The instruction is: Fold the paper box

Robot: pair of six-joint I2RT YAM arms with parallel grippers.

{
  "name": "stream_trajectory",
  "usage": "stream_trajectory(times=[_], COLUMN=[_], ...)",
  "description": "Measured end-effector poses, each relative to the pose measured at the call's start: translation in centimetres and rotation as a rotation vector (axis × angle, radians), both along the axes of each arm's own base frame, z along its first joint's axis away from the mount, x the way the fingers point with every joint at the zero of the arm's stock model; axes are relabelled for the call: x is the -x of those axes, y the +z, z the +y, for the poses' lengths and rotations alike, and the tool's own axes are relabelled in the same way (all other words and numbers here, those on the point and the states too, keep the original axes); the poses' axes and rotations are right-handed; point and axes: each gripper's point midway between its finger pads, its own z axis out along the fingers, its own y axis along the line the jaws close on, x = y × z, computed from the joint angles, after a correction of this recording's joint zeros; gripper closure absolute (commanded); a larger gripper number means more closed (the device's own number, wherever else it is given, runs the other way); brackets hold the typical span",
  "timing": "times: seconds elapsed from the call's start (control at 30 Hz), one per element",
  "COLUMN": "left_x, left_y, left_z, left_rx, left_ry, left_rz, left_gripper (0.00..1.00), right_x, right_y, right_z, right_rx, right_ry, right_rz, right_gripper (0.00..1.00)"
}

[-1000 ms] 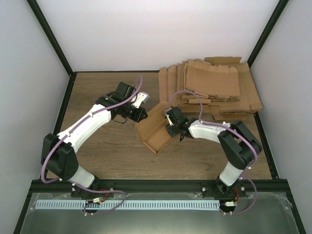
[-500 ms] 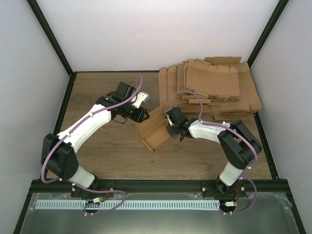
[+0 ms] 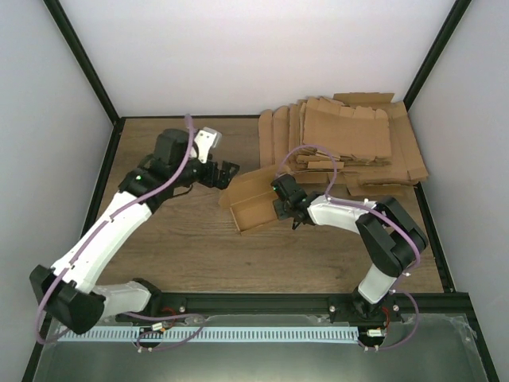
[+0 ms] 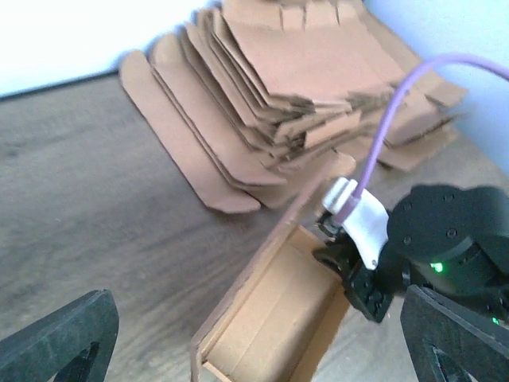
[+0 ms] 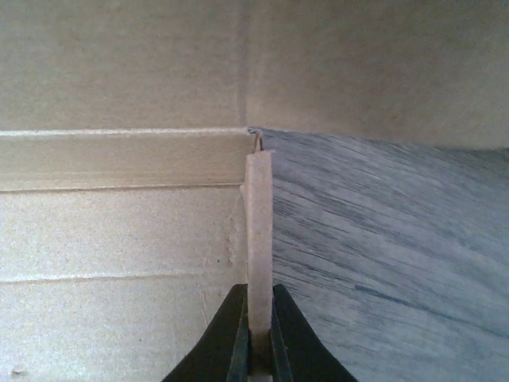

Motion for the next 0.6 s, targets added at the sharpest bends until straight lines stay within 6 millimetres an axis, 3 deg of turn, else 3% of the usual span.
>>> stream_trajectory(times=[0.13,0.3,0.33,0.47,0.6], left_x=[-0.5,-2.0,-2.1,-1.9,-1.1], left_y=[2.0,0.4,-0.2,-2.0,-1.9], left_z=[2.1,5.3,5.9,7.3,7.2], left_rx=[0.045,0.068,0.07,0.075,0.105], left_ry=[0.101,0.255,0.281,0.334,0.324], left_rz=[-0.065,-0.025,-0.01,0.031,0.032], left_gripper=[0.0,0.0,0.0,0.0,0.0], right_x=[-0.1,-0.4,-0.4,-0.2,0.4], right_y=[0.3,1.3,1.4,1.8,2.6], right_z=[-1.0,-2.4,-2.5,-2.4,-1.9], right_rx=[-0.023,-0.047,-0.057,-0.13,-0.192], right_ry=[-0.137,-0.326,-0.344,-0.376,-0.345], right_rz=[0.013,0.019,0.022,0.044,0.056], right_gripper=[0.99,0.94,0.88,0.36,0.2])
